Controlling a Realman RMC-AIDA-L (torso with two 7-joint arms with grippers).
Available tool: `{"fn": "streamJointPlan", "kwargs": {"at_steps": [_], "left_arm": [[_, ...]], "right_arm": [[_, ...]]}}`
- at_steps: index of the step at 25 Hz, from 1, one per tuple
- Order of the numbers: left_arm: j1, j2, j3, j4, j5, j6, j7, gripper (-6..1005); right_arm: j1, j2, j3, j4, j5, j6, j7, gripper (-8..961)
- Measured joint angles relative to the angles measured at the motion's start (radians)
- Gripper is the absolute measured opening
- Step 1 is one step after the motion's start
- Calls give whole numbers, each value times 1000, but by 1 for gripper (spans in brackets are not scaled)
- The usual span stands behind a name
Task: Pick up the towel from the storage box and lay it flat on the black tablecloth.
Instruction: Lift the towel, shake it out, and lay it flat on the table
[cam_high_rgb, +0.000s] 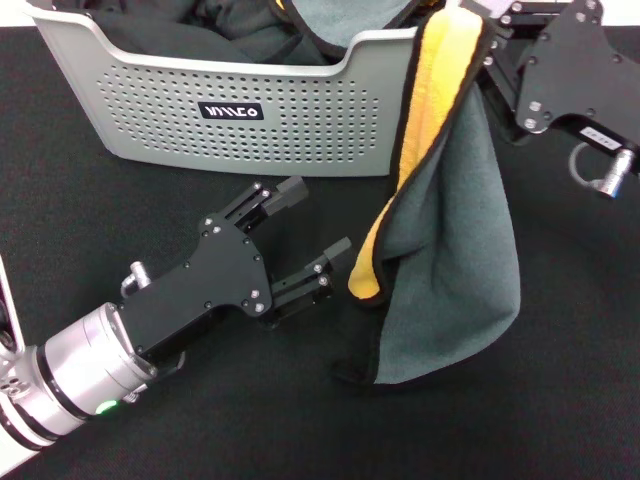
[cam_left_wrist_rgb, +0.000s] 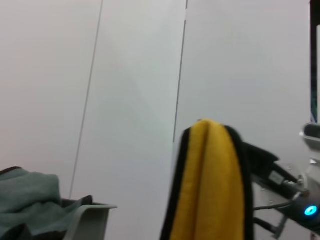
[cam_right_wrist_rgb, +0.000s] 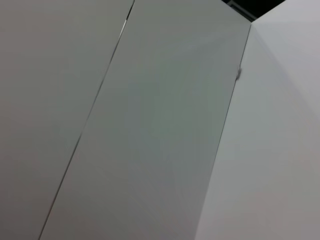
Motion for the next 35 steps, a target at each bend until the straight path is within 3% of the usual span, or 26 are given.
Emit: {"fn": "streamJointPlan", "kwargs": {"at_steps": [6,16,35], "left_arm": [[-24,-2,0,-21,10,-4,-1,821],[-90,-2,-7,-37,4,-115,-2,817],[-64,-2,-6,-42,-46,-261,5,812]], "right_arm": [[68,4,-66,43,20,48,-9,10],[144,3,-312,61,217,189,-107,10],[-2,-5,-192,-34,220,107,-119,10]]}}
